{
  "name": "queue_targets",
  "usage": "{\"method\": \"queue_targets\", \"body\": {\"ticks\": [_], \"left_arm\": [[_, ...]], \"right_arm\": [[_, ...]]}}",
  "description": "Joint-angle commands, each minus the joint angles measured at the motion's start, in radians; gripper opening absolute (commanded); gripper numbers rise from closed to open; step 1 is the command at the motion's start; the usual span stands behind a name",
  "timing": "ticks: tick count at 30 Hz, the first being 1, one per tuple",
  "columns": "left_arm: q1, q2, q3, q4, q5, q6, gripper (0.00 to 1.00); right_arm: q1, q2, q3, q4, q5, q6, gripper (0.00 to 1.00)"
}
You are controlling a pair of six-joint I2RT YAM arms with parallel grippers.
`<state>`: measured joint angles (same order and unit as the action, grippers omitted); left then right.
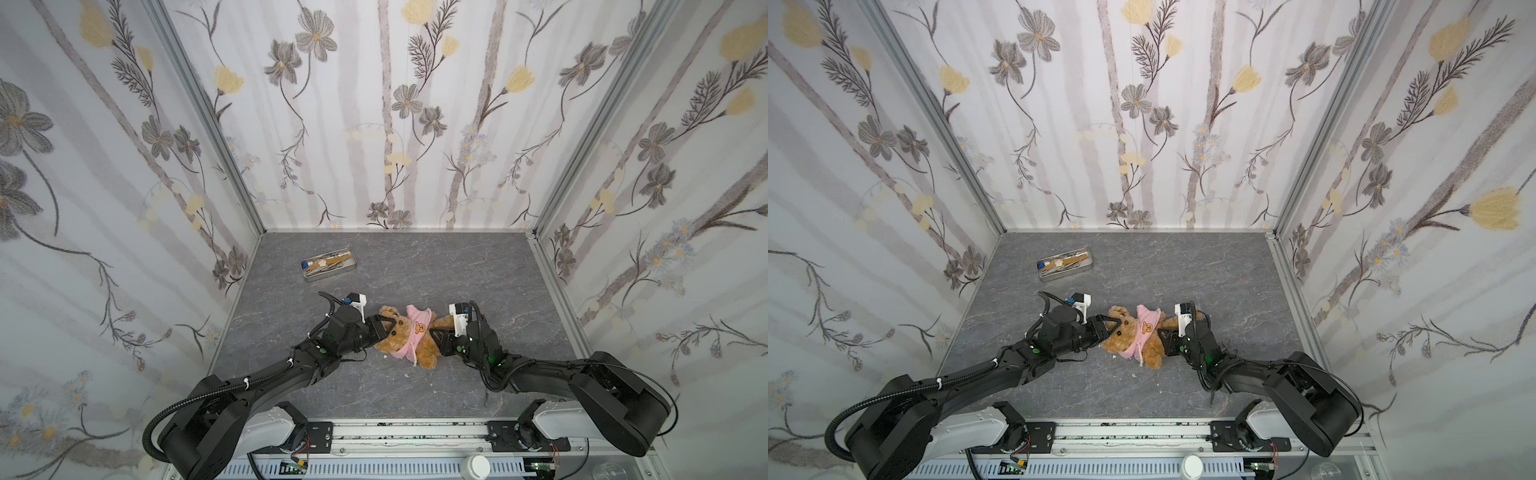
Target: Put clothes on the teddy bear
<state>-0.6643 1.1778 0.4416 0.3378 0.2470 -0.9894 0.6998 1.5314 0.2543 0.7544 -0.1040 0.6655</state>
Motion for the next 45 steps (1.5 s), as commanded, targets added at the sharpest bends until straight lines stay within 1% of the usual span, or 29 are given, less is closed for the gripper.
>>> {"method": "queue_targets", "body": {"ticks": [1,3,4,5,6,11,16,17,19,20,21,23,24,26,29,31,33,36,39,41,45], "left_arm": [[0.009,-0.005,-0.015,0.046,-0.031,0.027,0.71],[0.011,0.0,-0.013,0.045,-0.031,0.042,0.83],[0.011,0.005,-0.009,0.046,-0.029,0.052,0.92],[0.01,0.015,-0.004,0.045,-0.031,0.062,0.97],[0.011,0.029,0.001,0.042,-0.032,0.07,1.0],[0.006,0.13,0.049,-0.011,-0.058,0.112,1.0],[-0.014,0.235,0.122,-0.011,-0.02,0.138,1.0],[-0.019,0.265,0.137,-0.015,-0.016,0.143,1.0],[-0.023,0.316,0.15,-0.025,-0.028,0.131,1.0],[-0.023,0.331,0.151,-0.029,-0.039,0.12,0.99],[-0.023,0.347,0.15,-0.031,-0.051,0.113,0.96],[-0.023,0.355,0.145,-0.033,-0.077,0.099,0.88],[-0.023,0.354,0.144,-0.033,-0.084,0.094,0.85],[-0.023,0.345,0.145,-0.033,-0.088,0.091,0.82],[-0.023,0.322,0.142,-0.031,-0.091,0.077,0.84],[-0.023,0.297,0.139,-0.031,-0.091,0.071,0.91],[-0.018,0.271,0.137,-0.029,-0.089,0.059,0.94],[-0.011,0.241,0.126,-0.026,-0.086,0.044,0.93],[-0.009,0.238,0.123,-0.027,-0.092,0.047,0.88],[-0.009,0.259,0.126,-0.028,-0.087,0.06,0.86],[-0.016,0.33,0.156,-0.026,-0.043,0.068,0.88]], "right_arm": [[0.01,0.033,-0.019,0.095,0.028,0.043,0.2],[0.014,0.045,-0.02,0.101,0.033,0.043,0.19],[0.015,0.05,-0.019,0.107,0.032,0.044,0.19],[0.017,0.054,-0.019,0.112,0.032,0.043,0.18],[0.017,0.058,-0.019,0.118,0.029,0.043,0.18],[0.019,0.058,-0.015,0.131,0.018,0.043,0.17],[0.023,0.057,-0.018,0.147,0.013,0.043,0.17],[0.023,0.08,-0.018,0.15,0.013,0.043,0.16],[0.023,0.087,-0.02,0.15,0.015,0.04,0.16],[0.024,0.084,-0.019,0.146,0.016,0.035,0.16],[0.023,0.08,-0.02,0.137,0.018,0.03,0.16],[0.023,0.072,-0.015,0.1,0.03,0.009,0.17],[0.024,0.03,-0.012,0.069,0.042,-0.009,0.17],[0.023,-0.005,-0.001,0.004,0.068,-0.041,0.18],[0.023,-0.043,0.022,-0.078,0.096,-0.088,0.19],[0.023,-0.054,0.034,-0.106,0.104,-0.107,0.19],[0.023,-0.053,0.037,-0.115,0.107,-0.114,0.19],[0.023,-0.04,0.039,-0.106,0.104,-0.112,0.19],[0.023,-0.021,0.04,-0.09,0.092,-0.103,0.19],[0.025,-0.012,0.045,-0.079,0.087,-0.1,0.19],[0.027,-0.009,0.055,-0.083,0.086,-0.102,0.19]]}}
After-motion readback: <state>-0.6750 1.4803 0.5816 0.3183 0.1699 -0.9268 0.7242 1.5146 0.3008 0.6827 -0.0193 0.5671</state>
